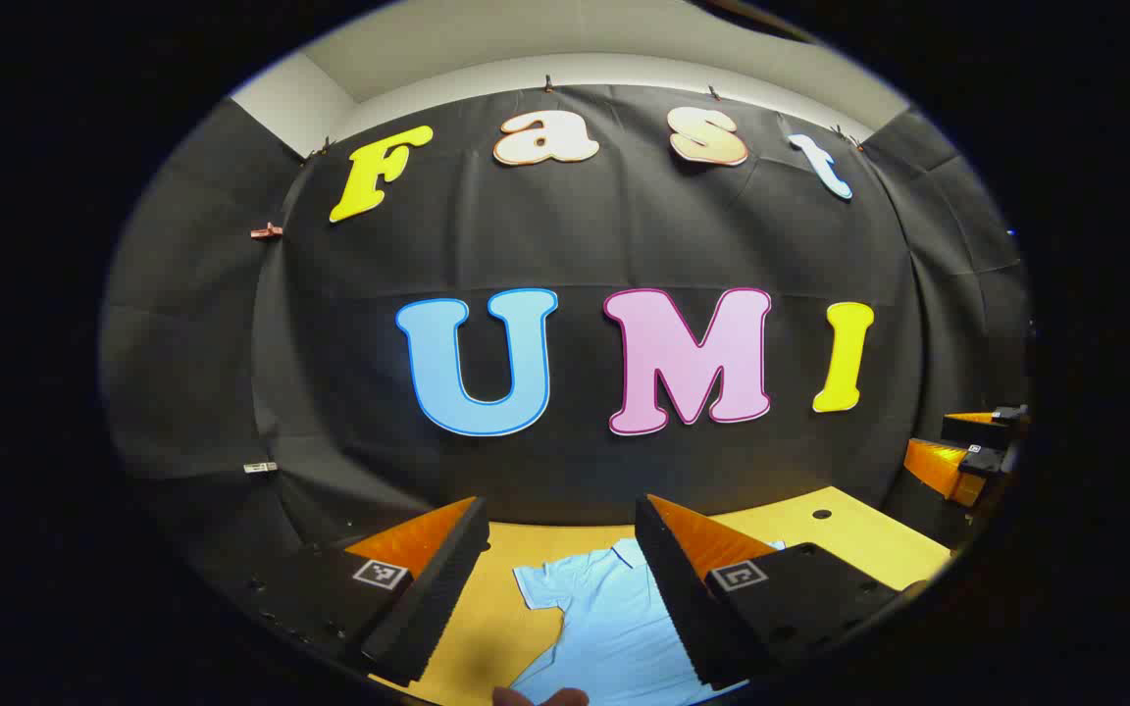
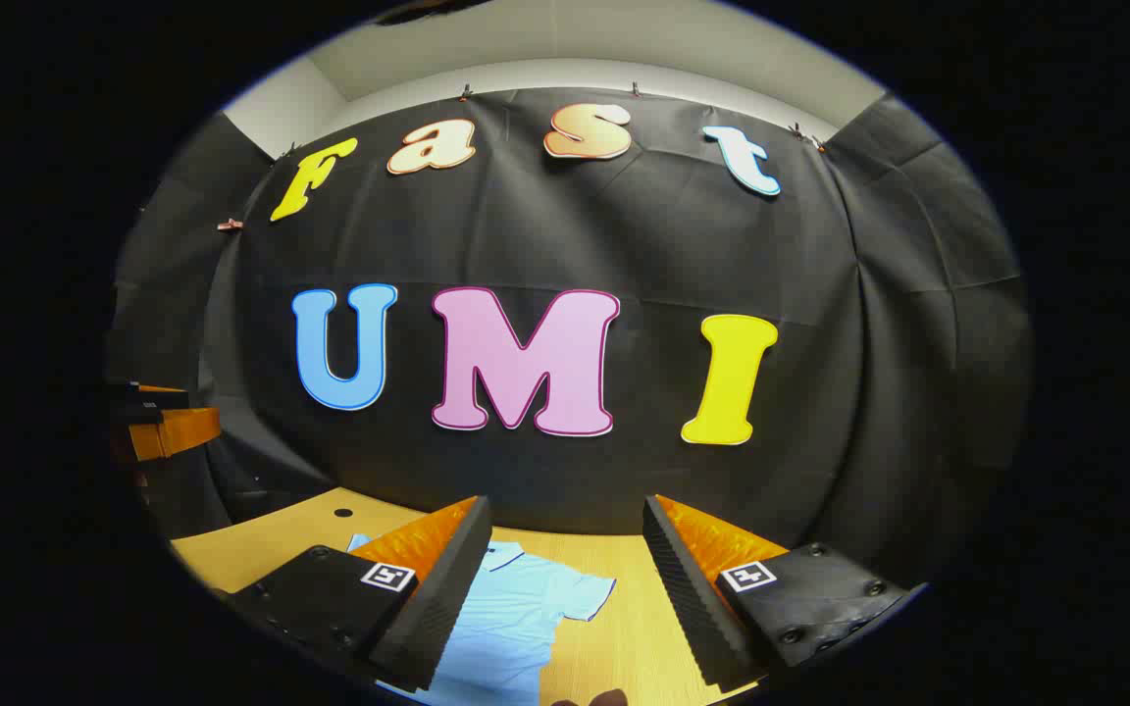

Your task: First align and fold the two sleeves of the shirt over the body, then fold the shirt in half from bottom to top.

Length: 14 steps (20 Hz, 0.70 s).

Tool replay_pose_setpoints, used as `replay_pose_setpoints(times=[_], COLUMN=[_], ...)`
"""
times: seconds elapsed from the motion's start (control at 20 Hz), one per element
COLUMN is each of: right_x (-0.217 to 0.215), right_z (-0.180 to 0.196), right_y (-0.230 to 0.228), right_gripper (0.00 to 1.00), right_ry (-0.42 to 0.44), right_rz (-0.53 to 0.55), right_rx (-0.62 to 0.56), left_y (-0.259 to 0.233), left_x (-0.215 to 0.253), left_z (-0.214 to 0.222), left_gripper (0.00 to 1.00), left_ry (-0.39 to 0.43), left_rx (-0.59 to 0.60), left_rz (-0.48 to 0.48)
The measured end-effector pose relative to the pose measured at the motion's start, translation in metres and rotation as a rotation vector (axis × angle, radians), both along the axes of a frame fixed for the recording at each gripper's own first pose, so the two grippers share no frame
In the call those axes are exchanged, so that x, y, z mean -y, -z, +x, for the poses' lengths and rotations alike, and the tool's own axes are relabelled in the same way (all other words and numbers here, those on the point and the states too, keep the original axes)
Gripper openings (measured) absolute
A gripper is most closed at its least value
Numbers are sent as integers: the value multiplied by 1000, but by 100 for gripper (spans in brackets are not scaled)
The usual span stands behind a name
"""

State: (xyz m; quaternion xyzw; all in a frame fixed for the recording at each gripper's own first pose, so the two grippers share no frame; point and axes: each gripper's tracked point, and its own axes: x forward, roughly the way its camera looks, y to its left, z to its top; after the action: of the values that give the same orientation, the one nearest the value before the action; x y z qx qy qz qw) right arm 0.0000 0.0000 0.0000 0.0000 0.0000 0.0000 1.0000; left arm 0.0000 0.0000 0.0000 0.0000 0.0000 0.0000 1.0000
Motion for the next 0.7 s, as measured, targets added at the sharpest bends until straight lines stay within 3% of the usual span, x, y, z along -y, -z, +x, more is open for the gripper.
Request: replay_pose_setpoints(times=[0.7], right_x=[-3], right_z=[3], right_y=[3], right_gripper=[96], right_ry=[-5], right_rz=[3], right_rx=[-13], left_y=[9], left_x=[9], left_z=[2], left_gripper=[96], left_ry=[27], left_rx=[-19], left_rz=[19])
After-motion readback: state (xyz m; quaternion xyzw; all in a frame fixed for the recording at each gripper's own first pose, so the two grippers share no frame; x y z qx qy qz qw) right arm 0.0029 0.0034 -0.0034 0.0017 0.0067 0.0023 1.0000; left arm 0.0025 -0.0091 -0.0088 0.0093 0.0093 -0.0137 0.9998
